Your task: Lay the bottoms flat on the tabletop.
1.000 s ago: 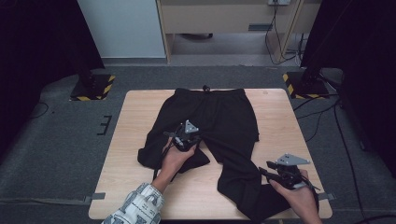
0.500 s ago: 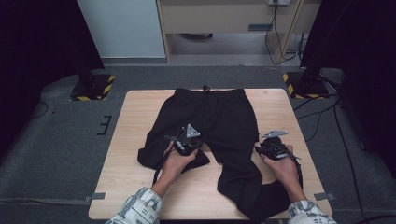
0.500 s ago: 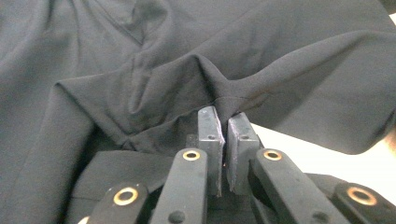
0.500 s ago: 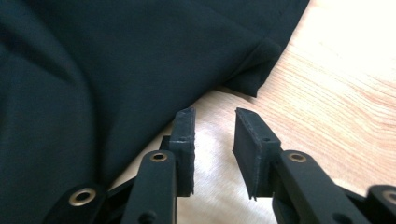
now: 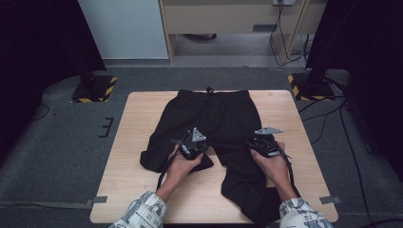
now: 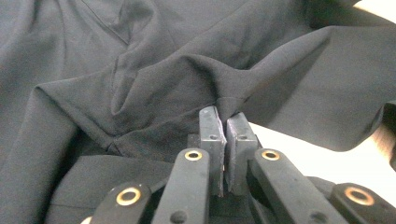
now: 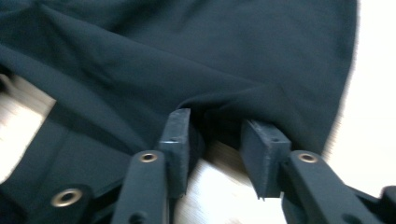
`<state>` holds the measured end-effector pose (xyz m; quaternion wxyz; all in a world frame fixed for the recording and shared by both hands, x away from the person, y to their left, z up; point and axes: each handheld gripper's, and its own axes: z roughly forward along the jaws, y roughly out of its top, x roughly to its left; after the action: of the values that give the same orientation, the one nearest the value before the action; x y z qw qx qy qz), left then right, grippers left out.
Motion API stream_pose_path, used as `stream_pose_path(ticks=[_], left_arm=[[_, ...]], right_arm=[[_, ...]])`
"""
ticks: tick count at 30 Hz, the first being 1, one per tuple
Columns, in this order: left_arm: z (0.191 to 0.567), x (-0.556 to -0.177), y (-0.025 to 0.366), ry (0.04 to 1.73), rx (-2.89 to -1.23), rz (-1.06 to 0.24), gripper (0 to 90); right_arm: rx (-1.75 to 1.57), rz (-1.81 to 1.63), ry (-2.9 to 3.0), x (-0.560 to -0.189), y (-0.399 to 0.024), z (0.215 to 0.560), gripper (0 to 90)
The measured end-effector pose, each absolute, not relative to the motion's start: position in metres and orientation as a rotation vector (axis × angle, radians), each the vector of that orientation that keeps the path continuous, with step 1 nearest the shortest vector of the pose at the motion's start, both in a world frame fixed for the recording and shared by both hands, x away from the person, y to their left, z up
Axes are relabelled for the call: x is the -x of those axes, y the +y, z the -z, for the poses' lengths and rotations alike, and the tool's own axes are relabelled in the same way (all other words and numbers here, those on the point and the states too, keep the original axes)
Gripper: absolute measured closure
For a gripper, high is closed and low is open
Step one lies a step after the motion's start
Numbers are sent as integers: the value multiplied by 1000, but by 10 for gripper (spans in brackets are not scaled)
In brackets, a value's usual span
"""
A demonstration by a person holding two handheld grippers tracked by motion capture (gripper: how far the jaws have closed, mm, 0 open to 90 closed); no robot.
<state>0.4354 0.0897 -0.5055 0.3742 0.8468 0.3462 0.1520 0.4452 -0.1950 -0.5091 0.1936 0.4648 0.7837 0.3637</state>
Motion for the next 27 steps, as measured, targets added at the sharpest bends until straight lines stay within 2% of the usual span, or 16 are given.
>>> stream_pose_path(ticks=[5,8,10,19,22,27], left_arm=[[507,-436,89,886,-2176,-388,863],[507,-436,89,886,-2172,-388,863],[507,-436,88,884,-2174,-391,863],[505,-433,89,892,-2147,-428,879],[503,-434,92,896,-2134,-452,884],[501,-438,99,926,-2122,-453,887]], right_arm=[[-1274,-943,2250,-451,-178,524,554],[-1316,-941,2232,-454,-179,529,507],[-1327,-952,2229,-455,-179,530,509],[-1294,-993,2266,-449,-174,529,834],[-1299,-1006,2265,-448,-176,527,874],[-1331,-1024,2232,-440,-195,522,882]])
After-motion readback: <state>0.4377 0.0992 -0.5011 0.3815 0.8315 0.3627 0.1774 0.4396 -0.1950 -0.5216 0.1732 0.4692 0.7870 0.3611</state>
